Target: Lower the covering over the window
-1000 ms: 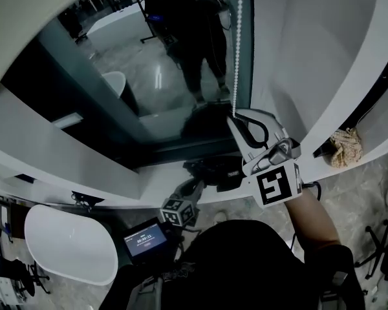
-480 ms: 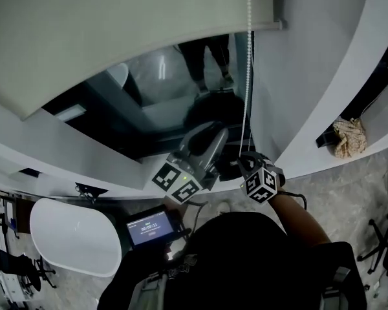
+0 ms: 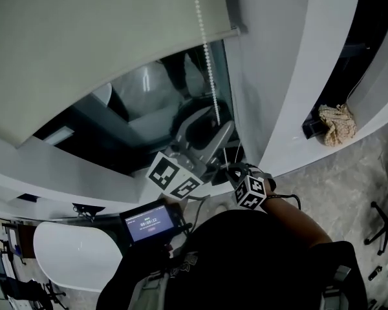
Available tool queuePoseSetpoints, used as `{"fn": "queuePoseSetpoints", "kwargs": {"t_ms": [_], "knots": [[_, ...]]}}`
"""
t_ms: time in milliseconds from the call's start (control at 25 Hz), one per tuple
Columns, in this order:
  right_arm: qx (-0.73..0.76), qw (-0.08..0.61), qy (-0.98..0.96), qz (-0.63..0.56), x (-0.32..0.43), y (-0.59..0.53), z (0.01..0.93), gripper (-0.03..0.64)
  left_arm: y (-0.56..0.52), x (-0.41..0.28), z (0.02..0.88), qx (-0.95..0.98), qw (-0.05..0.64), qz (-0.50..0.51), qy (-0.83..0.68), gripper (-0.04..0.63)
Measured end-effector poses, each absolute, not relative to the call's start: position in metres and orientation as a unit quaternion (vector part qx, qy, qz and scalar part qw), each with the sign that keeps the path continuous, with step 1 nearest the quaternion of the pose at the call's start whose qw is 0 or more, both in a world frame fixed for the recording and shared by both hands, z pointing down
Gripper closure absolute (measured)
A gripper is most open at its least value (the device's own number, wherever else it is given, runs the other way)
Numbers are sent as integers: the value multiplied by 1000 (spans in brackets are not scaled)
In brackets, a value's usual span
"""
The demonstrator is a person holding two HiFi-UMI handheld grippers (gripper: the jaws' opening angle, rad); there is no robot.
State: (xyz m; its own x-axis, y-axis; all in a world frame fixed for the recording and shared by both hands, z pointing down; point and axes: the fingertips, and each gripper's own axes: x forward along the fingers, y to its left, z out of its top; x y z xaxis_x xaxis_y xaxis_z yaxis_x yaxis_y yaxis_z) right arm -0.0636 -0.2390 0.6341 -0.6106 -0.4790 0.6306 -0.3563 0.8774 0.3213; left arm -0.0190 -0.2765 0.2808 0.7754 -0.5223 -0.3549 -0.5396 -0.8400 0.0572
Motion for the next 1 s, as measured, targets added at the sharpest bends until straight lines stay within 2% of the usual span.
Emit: {"fn": "queuePoseSetpoints", "kwargs": {"t_ms": [80, 120, 160, 320, 520, 600, 640, 840, 1000], "knots": [[228, 377, -894, -87, -64, -237, 634, 608, -275, -12, 272, -943, 37, 187, 273, 423], [227, 378, -893, -88, -63, -238, 633, 609, -276, -12, 269, -941, 41, 192, 276, 442], [229, 379, -892, -89, -62, -239, 633, 609, -278, -13, 266, -938, 42, 199, 281, 574], [250, 369, -893, -62, -51, -248, 634, 609, -282, -21, 263, -933, 33, 220, 284, 584], [266, 331, -903, 72, -32, -247, 649, 597, -292, -19, 285, -935, 30, 179, 305, 588], [275, 284, -908, 141, -26, -243, 649, 487, -296, -19, 318, -937, 27, 131, 322, 588], [283, 251, -911, 165, -23, -242, 641, 471, -300, -19, 345, -939, 18, 103, 327, 588], [341, 89, -925, 142, -4, -251, 549, 486, -308, -35, 524, -926, -131, -41, 352, 588], [338, -24, -938, 72, -10, -252, 434, 497, -274, -42, 633, -906, -197, -159, 340, 588]]}}
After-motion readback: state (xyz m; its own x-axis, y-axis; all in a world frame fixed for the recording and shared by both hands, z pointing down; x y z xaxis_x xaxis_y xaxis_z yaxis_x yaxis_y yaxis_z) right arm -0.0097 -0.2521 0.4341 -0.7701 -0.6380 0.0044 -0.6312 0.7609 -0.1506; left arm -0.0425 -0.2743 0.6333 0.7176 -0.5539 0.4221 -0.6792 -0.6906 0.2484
